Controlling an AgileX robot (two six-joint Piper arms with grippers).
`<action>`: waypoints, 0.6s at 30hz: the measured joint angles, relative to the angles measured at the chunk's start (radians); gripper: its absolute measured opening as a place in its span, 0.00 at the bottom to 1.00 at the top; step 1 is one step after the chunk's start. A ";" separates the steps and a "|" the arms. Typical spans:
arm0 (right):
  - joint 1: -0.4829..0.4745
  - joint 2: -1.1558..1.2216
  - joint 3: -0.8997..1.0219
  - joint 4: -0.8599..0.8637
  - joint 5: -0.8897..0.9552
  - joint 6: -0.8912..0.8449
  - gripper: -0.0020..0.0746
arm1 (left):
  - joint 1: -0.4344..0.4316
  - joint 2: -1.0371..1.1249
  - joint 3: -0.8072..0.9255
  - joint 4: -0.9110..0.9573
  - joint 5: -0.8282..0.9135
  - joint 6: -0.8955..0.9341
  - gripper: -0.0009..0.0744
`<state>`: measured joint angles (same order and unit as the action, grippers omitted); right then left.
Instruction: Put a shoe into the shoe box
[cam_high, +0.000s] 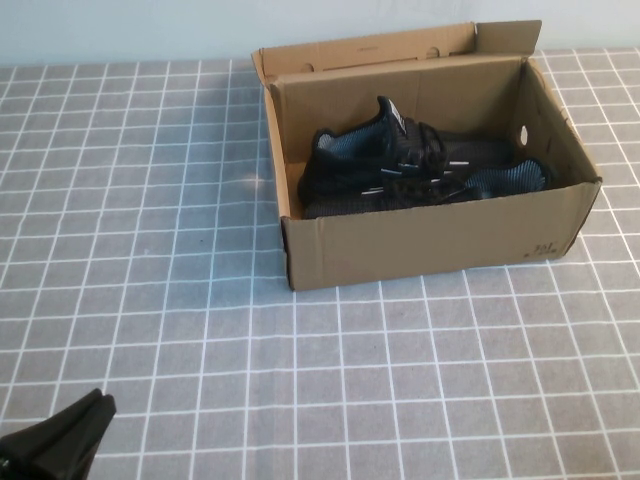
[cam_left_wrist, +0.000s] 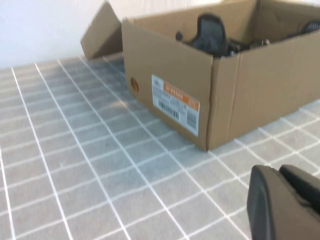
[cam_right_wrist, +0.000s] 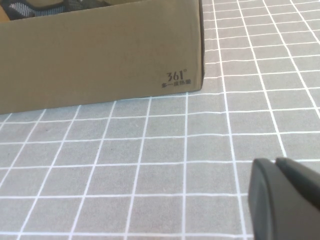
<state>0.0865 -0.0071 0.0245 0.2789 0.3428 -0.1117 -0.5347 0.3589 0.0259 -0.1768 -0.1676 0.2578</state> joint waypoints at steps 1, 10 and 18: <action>0.000 0.000 0.000 0.000 0.002 0.000 0.01 | 0.000 -0.006 0.000 0.000 0.000 0.000 0.01; 0.000 0.000 0.000 0.002 0.002 0.000 0.01 | 0.005 -0.009 0.000 0.000 -0.010 0.046 0.01; 0.000 0.000 0.000 0.004 0.002 0.000 0.01 | 0.260 -0.105 0.000 -0.055 -0.071 0.055 0.01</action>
<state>0.0865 -0.0071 0.0245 0.2828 0.3444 -0.1117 -0.2746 0.2538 0.0259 -0.2321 -0.2384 0.3130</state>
